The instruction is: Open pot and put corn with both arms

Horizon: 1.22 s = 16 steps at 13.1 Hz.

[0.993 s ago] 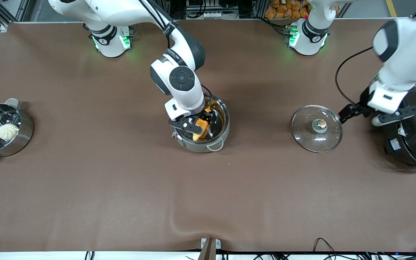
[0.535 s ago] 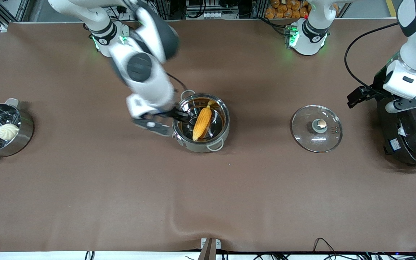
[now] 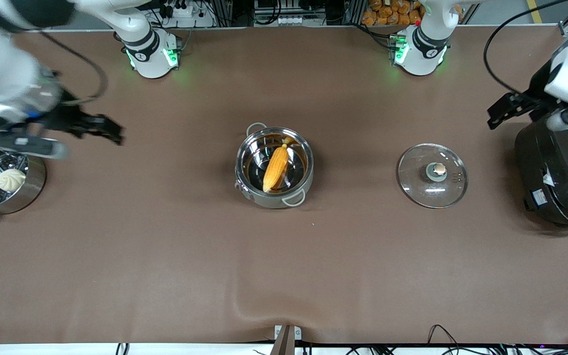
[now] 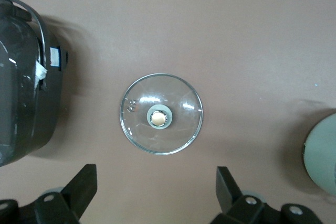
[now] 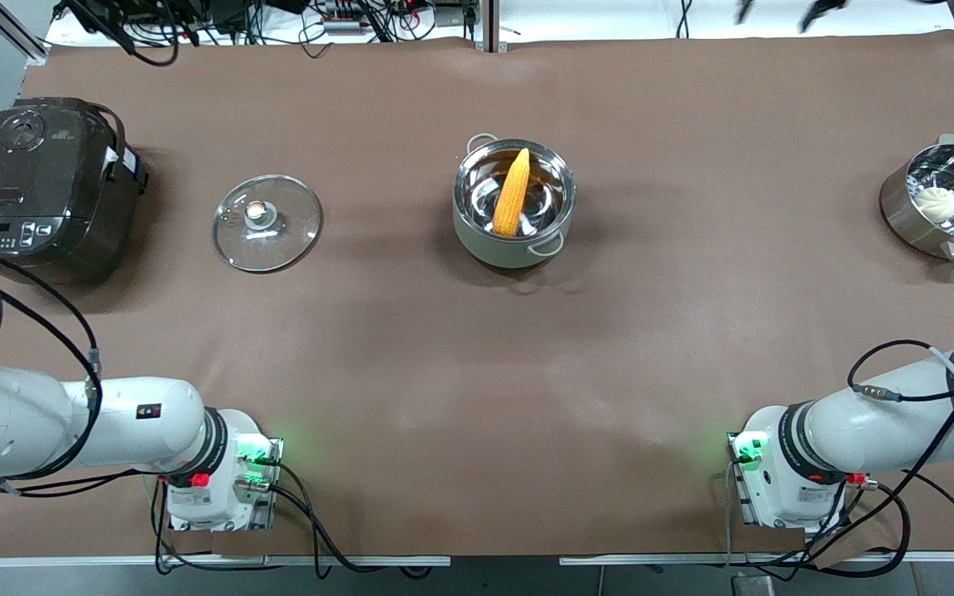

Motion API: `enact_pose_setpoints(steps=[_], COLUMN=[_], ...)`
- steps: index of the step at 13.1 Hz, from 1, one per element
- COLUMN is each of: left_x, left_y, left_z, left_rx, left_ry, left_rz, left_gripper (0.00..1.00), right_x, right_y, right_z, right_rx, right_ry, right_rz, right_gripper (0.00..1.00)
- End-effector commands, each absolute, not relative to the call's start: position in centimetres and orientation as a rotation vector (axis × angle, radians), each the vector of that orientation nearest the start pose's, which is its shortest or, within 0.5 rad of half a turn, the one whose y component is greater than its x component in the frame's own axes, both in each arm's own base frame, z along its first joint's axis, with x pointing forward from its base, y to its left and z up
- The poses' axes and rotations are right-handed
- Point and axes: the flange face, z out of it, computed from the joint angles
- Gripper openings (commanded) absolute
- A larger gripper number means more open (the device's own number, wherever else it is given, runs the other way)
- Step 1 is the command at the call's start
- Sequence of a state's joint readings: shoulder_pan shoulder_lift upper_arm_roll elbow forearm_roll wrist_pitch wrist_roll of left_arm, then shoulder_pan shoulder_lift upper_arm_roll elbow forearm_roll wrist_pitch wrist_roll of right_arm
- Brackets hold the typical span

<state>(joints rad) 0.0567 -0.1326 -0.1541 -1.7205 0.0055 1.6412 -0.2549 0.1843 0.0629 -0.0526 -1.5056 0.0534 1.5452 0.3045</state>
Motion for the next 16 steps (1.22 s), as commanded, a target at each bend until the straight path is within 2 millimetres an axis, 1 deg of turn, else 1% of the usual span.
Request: enact_pose_setpoints(steps=[1,2,3,4,5,6,8,9,12,13,14,16], left_x=[52.2,52.6,52.5,52.4,52.9,53.1,52.6,52.4,53.2,53.2,53.2,53.4], left_y=[-5.8,-5.9,-5.8,-5.7,-5.5,-5.0,-4.1,-4.1,-3.8,-3.3,-3.1,-3.2], left_z=[65.9,65.9,66.1,66.9,66.3,66.6,67.0,66.8,65.9,65.7,65.4,64.7], left_rx=[-3.111,-3.117,-3.11,-3.11,-3.114,-3.116,-3.115,-3.111,-3.108,-3.111,-3.109,-3.109], left_ry=[-0.124,-0.117,-0.118,-0.121,-0.125,-0.137,-0.161,-0.164,-0.166,-0.177,-0.182,-0.177], left_rz=[-0.072,-0.045,-0.018,-0.008,0.043,0.046,0.049,0.084,0.11,0.116,0.125,0.13], left_gripper=[1.0,1.0,1.0,1.0,1.0,1.0,1.0,1.0,1.0,1.0,1.0,1.0], right_x=[56.1,56.2,56.3,56.2,55.9,55.7,54.8,54.7,54.7,54.5,54.5,54.8], right_y=[3.2,0.8,-1.6,-2.8,-4.2,-5.4,-6.7,-7.1,-6.9,-6.6,-6.0,-4.8], right_z=[62.1,61.9,61.8,61.2,61.1,61.0,60.7,60.7,61.0,61.3,61.3,61.1], right_rx=[-3.081,-3.081,-3.081,-3.088,-3.09,-3.084,-3.078,-3.076,-3.076,-3.077,-3.087,-3.093], right_ry=[0.196,0.177,0.126,0.083,0.09,0.109,0.137,0.149,0.15,0.148,0.131,0.118], right_rz=[0.04,0.028,0.014,0.013,0.005,0.003,-0.013,-0.03,-0.055,-0.064,-0.062,-0.056], right_gripper=[1.0,1.0,1.0,1.0,1.0,1.0,1.0,1.0,1.0,1.0,1.0,1.0])
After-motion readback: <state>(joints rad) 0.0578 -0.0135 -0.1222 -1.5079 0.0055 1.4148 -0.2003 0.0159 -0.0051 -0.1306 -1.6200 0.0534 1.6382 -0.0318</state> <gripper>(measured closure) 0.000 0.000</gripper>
